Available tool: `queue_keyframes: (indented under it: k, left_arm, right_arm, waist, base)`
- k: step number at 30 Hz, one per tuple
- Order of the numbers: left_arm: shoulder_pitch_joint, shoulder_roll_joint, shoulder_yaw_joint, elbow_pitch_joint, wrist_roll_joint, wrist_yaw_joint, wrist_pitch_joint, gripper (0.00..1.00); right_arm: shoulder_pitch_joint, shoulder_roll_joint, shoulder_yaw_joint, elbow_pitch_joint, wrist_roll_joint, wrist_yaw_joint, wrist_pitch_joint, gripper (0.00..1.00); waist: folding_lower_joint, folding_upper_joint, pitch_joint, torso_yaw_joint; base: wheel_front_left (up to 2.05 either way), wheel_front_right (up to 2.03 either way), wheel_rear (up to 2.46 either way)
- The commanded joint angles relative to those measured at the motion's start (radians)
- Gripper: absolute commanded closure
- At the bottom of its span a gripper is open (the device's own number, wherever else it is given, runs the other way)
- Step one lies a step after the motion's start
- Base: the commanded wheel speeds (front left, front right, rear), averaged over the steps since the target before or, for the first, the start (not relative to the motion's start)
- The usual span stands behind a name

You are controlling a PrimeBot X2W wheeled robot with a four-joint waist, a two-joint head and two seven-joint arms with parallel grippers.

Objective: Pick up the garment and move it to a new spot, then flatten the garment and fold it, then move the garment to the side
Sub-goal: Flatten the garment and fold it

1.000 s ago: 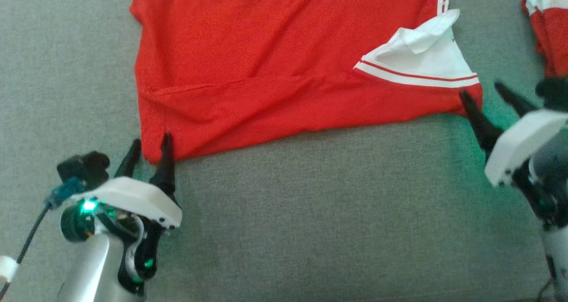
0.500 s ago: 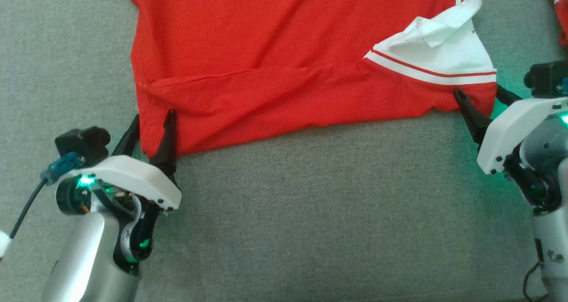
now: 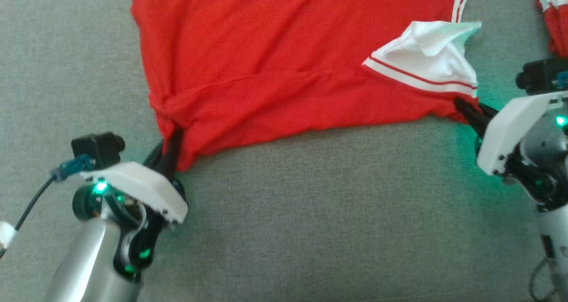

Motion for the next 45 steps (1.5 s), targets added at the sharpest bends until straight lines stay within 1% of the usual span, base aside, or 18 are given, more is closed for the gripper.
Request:
queue_keyframes:
  k: [1,6,9,12,13,14,15,16,17,21,25,26,28,30,34,38,41,45]
  left_arm:
    - [0.046,0.04,0.029,-0.037,-0.016,-0.011,0.021,1.0]
    - [0.161,0.082,0.071,-0.204,-0.096,-0.026,0.059,1.0]
    - [0.268,0.1,0.085,-0.324,-0.146,-0.021,0.089,1.0]
    - [0.377,0.111,0.082,-0.402,-0.152,-0.003,0.097,1.0]
    - [0.411,0.105,0.072,-0.415,-0.153,0.002,0.095,1.0]
    - [0.44,0.096,0.062,-0.424,-0.156,0.006,0.091,1.0]
    - [0.462,0.086,0.055,-0.428,-0.155,0.011,0.082,1.0]
    - [0.476,0.079,0.049,-0.429,-0.149,0.014,0.072,0.48]
    - [0.485,0.074,0.044,-0.425,-0.139,0.018,0.061,0.0]
    - [0.472,0.07,0.044,-0.415,-0.091,0.033,0.026,0.0]
    - [0.414,0.122,0.087,-0.427,-0.031,0.057,0.025,0.0]
    - [0.414,0.122,0.087,-0.427,-0.031,0.057,0.025,0.0]
    - [0.337,0.154,0.115,-0.422,0.022,0.074,0.02,0.0]
    - [0.233,0.146,0.125,-0.4,0.038,0.086,0.016,0.0]
    - [0.021,0.103,0.083,-0.292,0.074,0.086,0.018,0.0]
    - [-0.11,0.053,0.01,-0.15,0.107,0.068,0.027,0.0]
    - [-0.164,0.022,-0.026,-0.072,0.108,0.047,0.028,0.0]
    - [-0.205,-0.001,-0.059,-0.009,0.105,0.019,0.031,0.0]
  right_arm:
    - [0.035,-0.046,-0.001,-0.048,0.027,0.008,0.016,1.0]
    - [0.143,-0.152,-0.052,-0.153,0.143,0.008,0.104,1.0]
    - [0.247,-0.216,-0.096,-0.229,0.216,0.008,0.184,1.0]
    - [0.357,-0.262,-0.133,-0.289,0.254,0.008,0.241,1.0]
    - [0.385,-0.27,-0.143,-0.302,0.254,0.008,0.247,0.85]
    - [0.408,-0.277,-0.149,-0.313,0.247,0.008,0.246,0.5]
    - [0.428,-0.285,-0.151,-0.318,0.23,0.008,0.244,0.0]
    - [0.444,-0.293,-0.148,-0.325,0.213,0.008,0.24,0.0]
    - [0.455,-0.291,-0.148,-0.329,0.203,0.008,0.234,0.0]
    - [0.453,-0.29,-0.17,-0.377,0.187,0.008,0.211,0.0]
    - [0.365,-0.324,-0.213,-0.462,0.199,0.008,0.214,0.0]
    - [0.365,-0.324,-0.213,-0.462,0.199,0.008,0.214,0.0]
    - [0.275,-0.336,-0.213,-0.487,0.19,0.008,0.217,0.0]
    - [0.152,-0.324,-0.185,-0.475,0.154,0.008,0.201,0.0]
    - [-0.093,-0.243,-0.066,-0.321,0.016,0.008,0.164,0.0]
    - [-0.252,-0.166,0.035,-0.116,-0.087,0.008,0.107,0.0]
    - [-0.324,-0.13,0.056,0.021,-0.126,0.008,0.056,0.0]
    - [-0.387,-0.116,0.064,0.151,-0.172,0.008,-0.007,0.0]
  waist:
    - [-0.0001,0.0,-0.019,0.005]
    - [-0.0001,0.0,-0.052,0.009]
    - [-0.0001,0.0,-0.061,0.009]
    - [-0.0001,0.0,-0.062,0.008]
    - [-0.0001,0.0,-0.062,0.006]
    - [-0.0001,0.0,-0.06,0.006]
    - [-0.0001,0.0,-0.058,0.006]
    - [-0.0001,0.0,-0.057,0.008]
    - [-0.0001,0.0,-0.056,0.01]
    - [-0.0001,0.0,-0.054,0.02]
    - [-0.0001,0.0,-0.031,0.026]
    - [-0.0001,0.0,-0.031,0.026]
    - [-0.0001,0.0,-0.006,0.033]
    - [-0.0001,0.0,0.023,0.043]
    - [-0.0001,0.0,0.074,0.071]
    - [-0.0001,0.0,0.088,0.104]
    - [-0.0001,0.0,0.09,0.126]
    - [-0.0001,0.0,0.093,0.145]
  base:
    - [0.0,0.0,0.0]
    - [0.0,0.0,0.0]
    - [0.0,0.0,0.0]
    - [0.0,0.0,0.0]
    - [0.0,0.0,0.0]
    - [0.0,0.0,0.0]
    - [0.0,0.0,0.0]
    - [0.0,0.0,0.0]
    - [0.0,0.0,0.0]
    - [0.0,0.0,0.0]
    - [0.0,0.0,0.0]
    - [0.0,0.0,0.0]
    - [0.0,0.0,0.0]
    - [0.0,0.0,0.0]
    - [0.0,0.0,0.0]
    - [0.0,0.0,0.0]
    - [0.0,0.0,0.0]
    - [0.0,0.0,0.0]
